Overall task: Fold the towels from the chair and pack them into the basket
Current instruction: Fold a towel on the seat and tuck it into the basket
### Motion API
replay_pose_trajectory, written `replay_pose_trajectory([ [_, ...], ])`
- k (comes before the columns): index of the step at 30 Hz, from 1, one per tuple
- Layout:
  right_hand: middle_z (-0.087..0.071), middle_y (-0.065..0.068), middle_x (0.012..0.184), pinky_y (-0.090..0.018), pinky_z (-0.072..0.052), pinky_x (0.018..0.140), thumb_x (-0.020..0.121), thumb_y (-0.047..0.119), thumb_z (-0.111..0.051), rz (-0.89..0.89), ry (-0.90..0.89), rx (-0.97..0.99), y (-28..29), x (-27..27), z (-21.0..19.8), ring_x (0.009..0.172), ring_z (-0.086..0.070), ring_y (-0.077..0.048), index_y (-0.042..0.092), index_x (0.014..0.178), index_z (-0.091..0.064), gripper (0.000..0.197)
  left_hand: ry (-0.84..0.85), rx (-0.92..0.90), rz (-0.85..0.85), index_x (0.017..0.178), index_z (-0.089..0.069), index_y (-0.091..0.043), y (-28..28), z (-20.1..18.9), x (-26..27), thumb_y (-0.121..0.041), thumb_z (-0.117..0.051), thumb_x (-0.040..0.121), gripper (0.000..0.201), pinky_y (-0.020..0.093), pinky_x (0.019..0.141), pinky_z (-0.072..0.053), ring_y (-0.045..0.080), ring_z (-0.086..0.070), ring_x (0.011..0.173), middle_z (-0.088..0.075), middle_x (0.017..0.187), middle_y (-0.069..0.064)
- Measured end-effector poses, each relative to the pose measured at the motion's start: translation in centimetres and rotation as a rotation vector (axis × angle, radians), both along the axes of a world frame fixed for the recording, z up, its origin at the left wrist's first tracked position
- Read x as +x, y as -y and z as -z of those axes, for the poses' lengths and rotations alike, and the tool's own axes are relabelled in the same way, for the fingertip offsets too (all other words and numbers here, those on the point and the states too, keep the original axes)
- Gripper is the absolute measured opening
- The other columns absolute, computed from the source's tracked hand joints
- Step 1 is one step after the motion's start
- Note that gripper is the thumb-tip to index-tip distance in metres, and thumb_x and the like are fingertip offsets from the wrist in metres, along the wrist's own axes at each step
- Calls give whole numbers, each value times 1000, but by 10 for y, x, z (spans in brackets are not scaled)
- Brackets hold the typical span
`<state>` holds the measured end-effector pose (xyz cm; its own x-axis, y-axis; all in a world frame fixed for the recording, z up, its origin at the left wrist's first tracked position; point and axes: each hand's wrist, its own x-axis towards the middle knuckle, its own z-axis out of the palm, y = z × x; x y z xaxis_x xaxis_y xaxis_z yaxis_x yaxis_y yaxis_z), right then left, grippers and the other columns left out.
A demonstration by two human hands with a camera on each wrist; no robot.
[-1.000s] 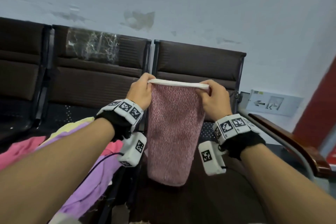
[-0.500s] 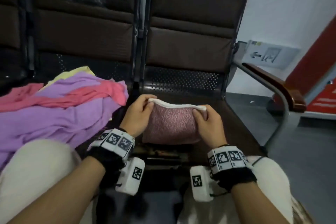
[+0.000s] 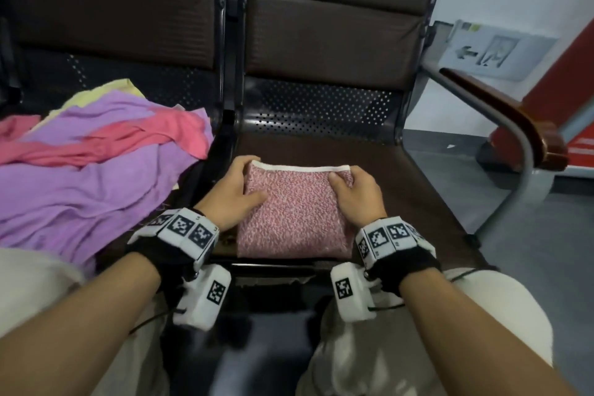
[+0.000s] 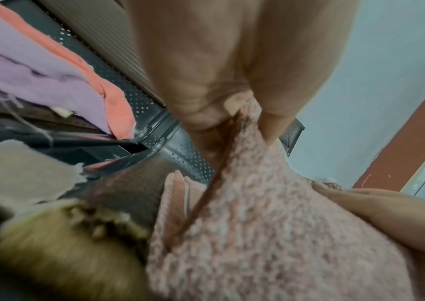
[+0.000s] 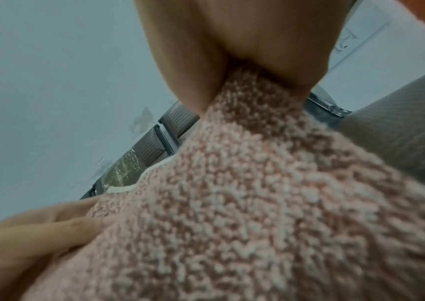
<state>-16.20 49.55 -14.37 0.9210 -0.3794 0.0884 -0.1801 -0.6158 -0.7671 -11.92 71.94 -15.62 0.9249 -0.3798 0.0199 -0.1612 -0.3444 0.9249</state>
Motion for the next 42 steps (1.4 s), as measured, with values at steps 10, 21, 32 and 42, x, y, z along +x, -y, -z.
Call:
replay_pose_trajectory([
  [10, -49, -12, 127, -33, -41, 96, 87, 27, -64, -56, -349, -246, 15, 44, 16, 117, -49, -28, 11, 124, -46, 44, -99, 265, -78, 147, -22, -20, 20, 35, 62, -22, -68, 84, 78, 39, 107, -38, 26, -50, 125, -46, 140, 16],
  [21, -44, -3, 127, -35, -41, 101, 75, 23, -71, -763, -533, -647, 8, -2, 7, 117, -44, -19, 21, 132, -43, 64, 185, 424, 243, 112, -65, -21, 18, 16, 14, -37, -67, 83, 34, 33, 101, -41, 14, -54, 105, -59, 112, 0],
  [32, -60, -8, 124, -27, -41, 93, 88, 31, -62, -592, -513, -569, 22, 1, -11, 116, -55, -26, 15, 136, -48, 52, 225, 721, 246, 113, -60, -22, 6, -2, 11, -24, -56, 84, 30, 29, 85, -47, 25, -61, 100, -66, 96, 4],
  [42, -65, -2, 91, -39, -58, 77, 76, 24, -78, -431, -429, 10, 42, 59, -5, 86, -67, -21, 20, 99, -55, 33, -174, 470, 188, 110, -48, -16, 11, -5, 70, -8, -51, 91, 21, 25, 50, -56, 17, -66, 73, -59, 89, 3],
])
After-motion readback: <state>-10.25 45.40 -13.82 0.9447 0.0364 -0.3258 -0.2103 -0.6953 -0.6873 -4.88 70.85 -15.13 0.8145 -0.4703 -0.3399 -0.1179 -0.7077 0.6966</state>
